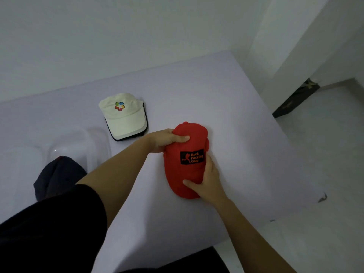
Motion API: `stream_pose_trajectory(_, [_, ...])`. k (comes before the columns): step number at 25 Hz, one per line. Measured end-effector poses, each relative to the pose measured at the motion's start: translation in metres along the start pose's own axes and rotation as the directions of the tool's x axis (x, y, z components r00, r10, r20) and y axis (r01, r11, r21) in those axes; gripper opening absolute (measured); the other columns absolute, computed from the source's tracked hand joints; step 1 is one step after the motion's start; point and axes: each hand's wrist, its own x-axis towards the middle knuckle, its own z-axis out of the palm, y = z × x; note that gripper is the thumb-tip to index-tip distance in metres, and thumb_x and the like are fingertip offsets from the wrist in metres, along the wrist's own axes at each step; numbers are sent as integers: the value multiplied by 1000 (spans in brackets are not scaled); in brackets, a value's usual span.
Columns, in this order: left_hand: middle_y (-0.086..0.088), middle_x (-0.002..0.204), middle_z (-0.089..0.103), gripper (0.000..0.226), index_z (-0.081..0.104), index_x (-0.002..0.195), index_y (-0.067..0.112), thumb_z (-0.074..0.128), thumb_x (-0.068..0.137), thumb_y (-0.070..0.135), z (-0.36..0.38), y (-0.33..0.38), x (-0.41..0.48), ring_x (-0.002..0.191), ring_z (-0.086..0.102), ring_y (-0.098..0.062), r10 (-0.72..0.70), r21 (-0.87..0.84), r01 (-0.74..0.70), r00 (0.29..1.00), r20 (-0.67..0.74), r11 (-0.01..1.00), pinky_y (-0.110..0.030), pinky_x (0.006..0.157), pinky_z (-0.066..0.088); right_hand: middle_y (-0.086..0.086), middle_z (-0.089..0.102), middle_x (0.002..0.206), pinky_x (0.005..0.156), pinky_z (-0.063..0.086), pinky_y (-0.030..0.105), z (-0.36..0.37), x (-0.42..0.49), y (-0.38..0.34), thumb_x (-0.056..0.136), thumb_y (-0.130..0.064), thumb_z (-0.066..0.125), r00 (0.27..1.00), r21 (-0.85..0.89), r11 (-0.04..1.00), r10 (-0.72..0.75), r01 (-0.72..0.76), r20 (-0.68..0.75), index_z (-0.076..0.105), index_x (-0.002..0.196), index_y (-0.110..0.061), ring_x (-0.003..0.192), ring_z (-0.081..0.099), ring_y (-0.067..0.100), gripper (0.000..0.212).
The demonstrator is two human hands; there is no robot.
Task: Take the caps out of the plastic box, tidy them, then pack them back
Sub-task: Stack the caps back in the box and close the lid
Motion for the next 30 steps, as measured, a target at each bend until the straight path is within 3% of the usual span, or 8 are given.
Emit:
stream_pose_trajectory(5, [-6, 112, 69, 28, 61, 117, 12, 58, 91, 20, -23, 9, -59, 100, 68, -17, 135, -10, -134, 990, 43, 991, -30, 86, 56, 0, 18, 155, 111, 30, 52, 20, -23, -44, 60, -67, 67, 985, 41, 995, -84, 91, -149, 3, 147, -28, 141, 21, 20, 115])
stream_pose_trajectory(9, [-8, 112, 70, 28, 62, 116, 12, 58, 89, 18, -70, 19, -143, 100, 68, -19, 264, 75, -263, 964, -9, 962, -32, 88, 56, -2, 22, 153, 110, 33, 48, 49, -39, -111, 62, -62, 70, 960, 113, 973, -176, 204, -217, 7, 147, -28, 139, 24, 17, 111])
stream_pose_trajectory(13, [-1, 101, 74, 20, 67, 106, 17, 56, 90, 18, -123, 10, -234, 96, 70, -18, 362, 172, -343, 928, -93, 923, -30, 82, 57, -4, 14, 156, 109, 27, 35, 97, -48, -177, 66, -56, 71, 926, 72, 932, -340, 355, -164, 4, 147, -30, 140, 19, 16, 108])
stream_pose_trajectory(17, [-2, 107, 73, 23, 66, 110, 16, 58, 89, 19, -172, -20, -301, 101, 69, -18, 428, 215, -388, 884, -189, 896, -28, 83, 57, -4, 7, 157, 109, 23, 34, 148, -54, -224, 70, -47, 74, 894, 46, 895, -439, 444, -88, 3, 147, -27, 141, 14, 14, 107])
stream_pose_trajectory(21, [-4, 111, 72, 32, 66, 111, 17, 65, 81, 26, -206, -42, -338, 104, 67, -21, 479, 275, -410, 834, -274, 870, -33, 90, 55, -5, 10, 157, 113, 20, 32, 185, -54, -233, 69, -47, 75, 920, 109, 915, -392, 389, 13, 6, 147, -28, 139, 12, 5, 107])
stream_pose_trajectory(25, [-4, 110, 72, 39, 67, 110, 19, 68, 74, 34, -237, -52, -359, 104, 68, -21, 518, 342, -409, 783, -344, 846, -32, 90, 55, -1, 11, 155, 113, 23, 35, 212, -44, -233, 66, -46, 79, 927, 29, 966, -256, 258, 276, 2, 147, -23, 141, 17, 17, 115])
stream_pose_trajectory(30, [-3, 108, 73, 45, 67, 112, 18, 70, 72, 38, -267, -55, -365, 101, 69, -20, 517, 381, -374, 754, -406, 845, -37, 92, 52, 3, 5, 157, 115, 23, 38, 226, -5, -240, 60, -39, 85, 899, -3, 996, -80, 90, 430, -6, 148, -17, 143, 16, 21, 128])
